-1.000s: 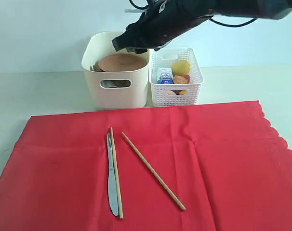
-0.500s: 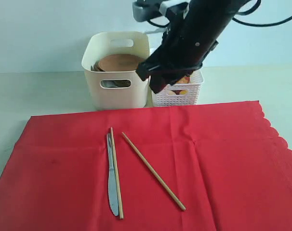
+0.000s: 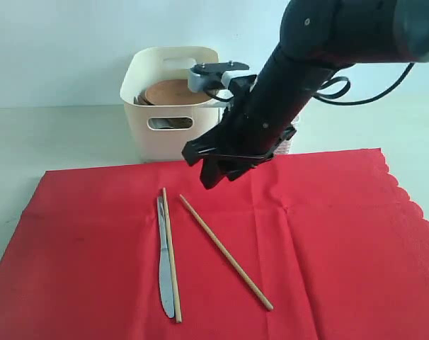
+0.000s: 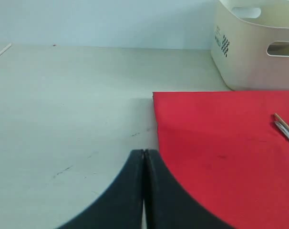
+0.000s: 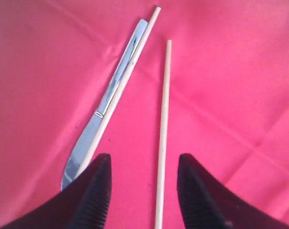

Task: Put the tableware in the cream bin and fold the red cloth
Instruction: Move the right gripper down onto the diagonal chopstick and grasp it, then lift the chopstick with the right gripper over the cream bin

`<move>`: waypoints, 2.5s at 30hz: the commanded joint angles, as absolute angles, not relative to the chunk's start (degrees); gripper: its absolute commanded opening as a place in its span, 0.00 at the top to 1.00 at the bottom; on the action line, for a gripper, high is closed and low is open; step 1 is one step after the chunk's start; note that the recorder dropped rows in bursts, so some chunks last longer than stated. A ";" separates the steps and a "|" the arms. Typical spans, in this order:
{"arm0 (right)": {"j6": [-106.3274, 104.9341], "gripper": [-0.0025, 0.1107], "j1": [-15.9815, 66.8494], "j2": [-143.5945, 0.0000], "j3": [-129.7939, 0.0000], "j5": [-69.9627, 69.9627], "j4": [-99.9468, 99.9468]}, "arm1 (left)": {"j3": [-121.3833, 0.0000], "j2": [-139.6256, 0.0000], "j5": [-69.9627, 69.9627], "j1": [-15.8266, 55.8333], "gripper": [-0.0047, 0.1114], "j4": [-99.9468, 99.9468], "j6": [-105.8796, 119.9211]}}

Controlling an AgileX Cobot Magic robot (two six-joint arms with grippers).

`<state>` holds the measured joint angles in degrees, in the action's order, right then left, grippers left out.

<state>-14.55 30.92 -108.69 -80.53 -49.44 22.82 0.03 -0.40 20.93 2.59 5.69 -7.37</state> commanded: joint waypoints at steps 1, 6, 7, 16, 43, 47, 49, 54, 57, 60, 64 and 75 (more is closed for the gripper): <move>-16.79 0.60 30.65 -111.17 -80.31 -45.09 25.64 | 0.00 0.00 20.45 2.56 0.96 5.78 -7.28; -20.15 0.60 30.65 -112.76 -80.41 -47.11 24.41 | 0.00 0.00 20.45 2.56 0.96 5.78 -7.28; -20.30 0.60 30.65 -112.90 -80.41 -47.51 23.93 | 0.00 0.00 20.45 2.56 0.96 5.78 -7.28; -14.05 0.60 35.53 -115.01 -80.41 -49.59 12.49 | 0.00 0.00 20.45 2.56 0.96 5.78 -7.28; -6.81 0.60 39.35 -123.64 -80.41 -45.26 6.56 | 0.00 0.00 20.45 2.56 0.96 5.78 -7.28; -6.81 0.60 39.35 -124.69 -80.41 -44.62 6.56 | 0.00 0.00 20.45 2.56 0.96 5.78 -7.28; -6.81 0.60 39.35 -125.07 -80.41 -44.49 6.56 | 0.00 0.00 20.45 2.56 0.96 5.78 -7.28; -6.81 0.72 39.35 -125.19 -80.41 -44.37 6.04 | 0.00 0.00 20.45 2.56 0.96 5.78 -7.28; -5.38 0.88 39.35 -125.19 -80.41 -44.37 4.06 | 0.00 0.00 20.45 2.56 0.96 5.78 -7.28; -3.65 0.98 39.35 -125.19 -80.41 -44.50 1.84 | 0.00 0.00 20.45 2.56 0.96 5.78 -7.28; -2.30 0.98 39.35 -125.08 -80.41 -45.15 0.51 | 0.00 0.00 20.45 2.56 0.96 5.78 -7.28; -2.30 0.98 39.35 -116.64 -80.41 -45.63 1.79 | 0.00 0.00 20.45 2.56 0.96 5.78 -7.28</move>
